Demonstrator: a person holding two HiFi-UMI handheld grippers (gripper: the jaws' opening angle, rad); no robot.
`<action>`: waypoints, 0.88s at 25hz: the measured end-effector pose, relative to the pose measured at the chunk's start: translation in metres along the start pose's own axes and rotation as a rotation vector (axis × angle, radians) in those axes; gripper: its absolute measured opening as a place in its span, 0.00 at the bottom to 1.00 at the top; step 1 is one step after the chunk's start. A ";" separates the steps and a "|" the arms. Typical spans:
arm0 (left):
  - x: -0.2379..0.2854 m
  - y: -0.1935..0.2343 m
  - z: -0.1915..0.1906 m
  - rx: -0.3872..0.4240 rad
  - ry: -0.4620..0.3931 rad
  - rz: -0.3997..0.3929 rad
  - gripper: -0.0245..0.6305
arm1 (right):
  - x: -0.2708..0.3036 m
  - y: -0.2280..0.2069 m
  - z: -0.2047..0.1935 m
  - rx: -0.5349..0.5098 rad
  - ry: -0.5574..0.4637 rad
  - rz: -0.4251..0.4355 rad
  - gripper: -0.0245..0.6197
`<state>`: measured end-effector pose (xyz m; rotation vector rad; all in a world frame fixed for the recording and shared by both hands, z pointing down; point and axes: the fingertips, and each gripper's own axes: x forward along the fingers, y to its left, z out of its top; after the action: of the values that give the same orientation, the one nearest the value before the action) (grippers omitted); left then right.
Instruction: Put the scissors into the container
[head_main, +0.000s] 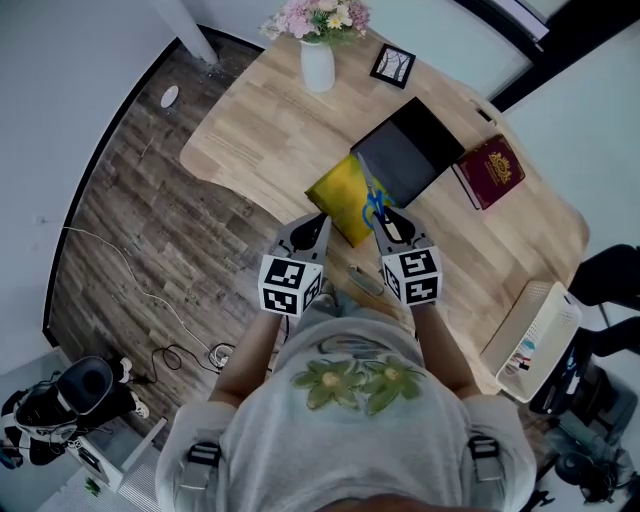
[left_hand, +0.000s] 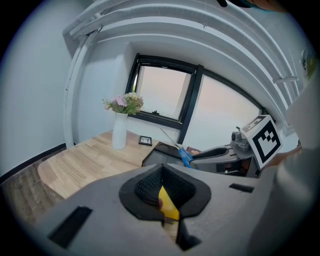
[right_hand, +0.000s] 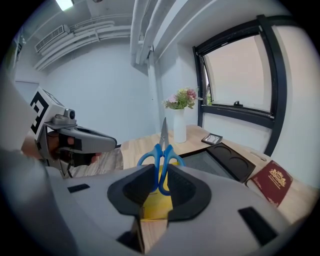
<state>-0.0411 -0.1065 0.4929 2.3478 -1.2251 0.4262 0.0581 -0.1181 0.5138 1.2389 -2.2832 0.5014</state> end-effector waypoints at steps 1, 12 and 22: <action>0.001 -0.001 0.000 0.000 0.002 -0.002 0.05 | 0.001 0.000 0.000 -0.001 0.002 0.002 0.16; 0.003 0.002 -0.003 -0.004 0.012 0.009 0.05 | 0.008 -0.004 -0.014 -0.002 0.044 0.020 0.16; 0.005 0.002 -0.004 -0.011 0.017 0.006 0.05 | 0.018 -0.007 -0.026 0.005 0.080 0.024 0.16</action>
<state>-0.0401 -0.1090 0.4992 2.3270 -1.2239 0.4400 0.0616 -0.1205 0.5458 1.1740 -2.2334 0.5553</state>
